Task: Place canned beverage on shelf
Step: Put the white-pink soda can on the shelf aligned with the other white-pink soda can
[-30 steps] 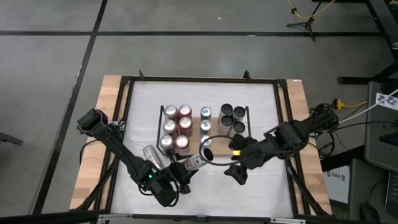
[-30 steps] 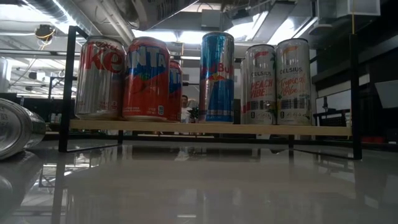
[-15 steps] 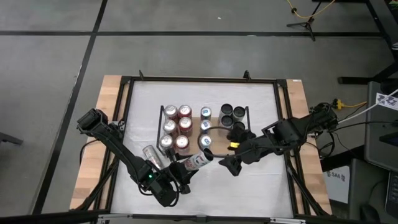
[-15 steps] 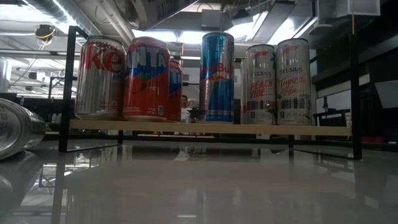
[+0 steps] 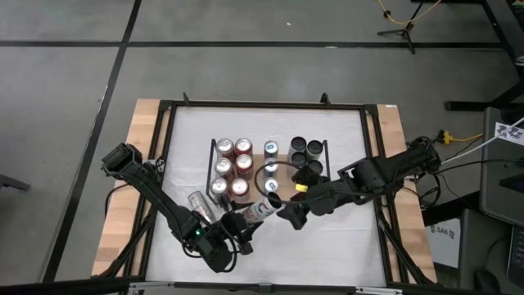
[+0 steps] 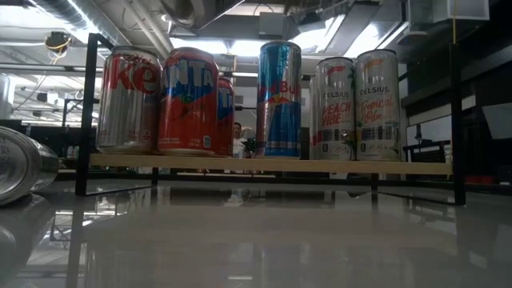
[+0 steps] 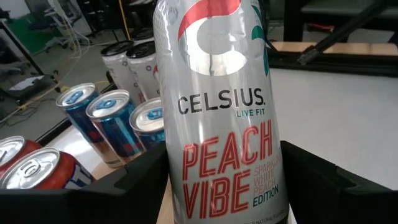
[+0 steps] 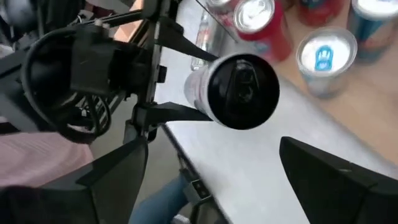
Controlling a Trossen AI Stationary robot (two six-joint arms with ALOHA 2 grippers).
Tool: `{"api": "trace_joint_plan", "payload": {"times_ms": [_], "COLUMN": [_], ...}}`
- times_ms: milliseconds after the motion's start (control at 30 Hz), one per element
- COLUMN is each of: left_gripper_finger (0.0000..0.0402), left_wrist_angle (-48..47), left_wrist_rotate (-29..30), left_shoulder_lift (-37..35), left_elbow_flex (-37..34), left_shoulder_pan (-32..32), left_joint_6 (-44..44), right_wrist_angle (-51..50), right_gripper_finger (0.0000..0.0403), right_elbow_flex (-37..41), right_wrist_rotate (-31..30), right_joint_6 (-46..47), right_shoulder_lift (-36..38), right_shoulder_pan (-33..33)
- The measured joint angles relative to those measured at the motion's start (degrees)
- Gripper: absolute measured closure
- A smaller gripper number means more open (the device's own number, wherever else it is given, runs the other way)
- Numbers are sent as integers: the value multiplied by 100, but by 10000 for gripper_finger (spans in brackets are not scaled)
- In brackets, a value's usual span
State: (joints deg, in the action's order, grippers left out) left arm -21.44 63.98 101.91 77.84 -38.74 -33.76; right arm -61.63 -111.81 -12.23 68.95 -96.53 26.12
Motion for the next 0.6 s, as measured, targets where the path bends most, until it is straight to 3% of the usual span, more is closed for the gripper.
{"api": "trace_joint_plan", "payload": {"times_ms": [433, 600], "left_gripper_finger": [141, 141], "left_wrist_angle": [491, 491], "left_wrist_rotate": [12, -5], "left_shoulder_lift": [2, 2], "left_elbow_flex": [0, 0], "left_shoulder_pan": [26, 24], "left_joint_6": [440, 441], "right_wrist_angle": [164, 145], "right_gripper_finger": [45, 45], "right_elbow_flex": [4, 4], "right_wrist_rotate": [899, 989], "right_joint_6": [156, 155], "right_shoulder_lift": [-338, -386], "right_shoulder_pan": [-486, -566]}}
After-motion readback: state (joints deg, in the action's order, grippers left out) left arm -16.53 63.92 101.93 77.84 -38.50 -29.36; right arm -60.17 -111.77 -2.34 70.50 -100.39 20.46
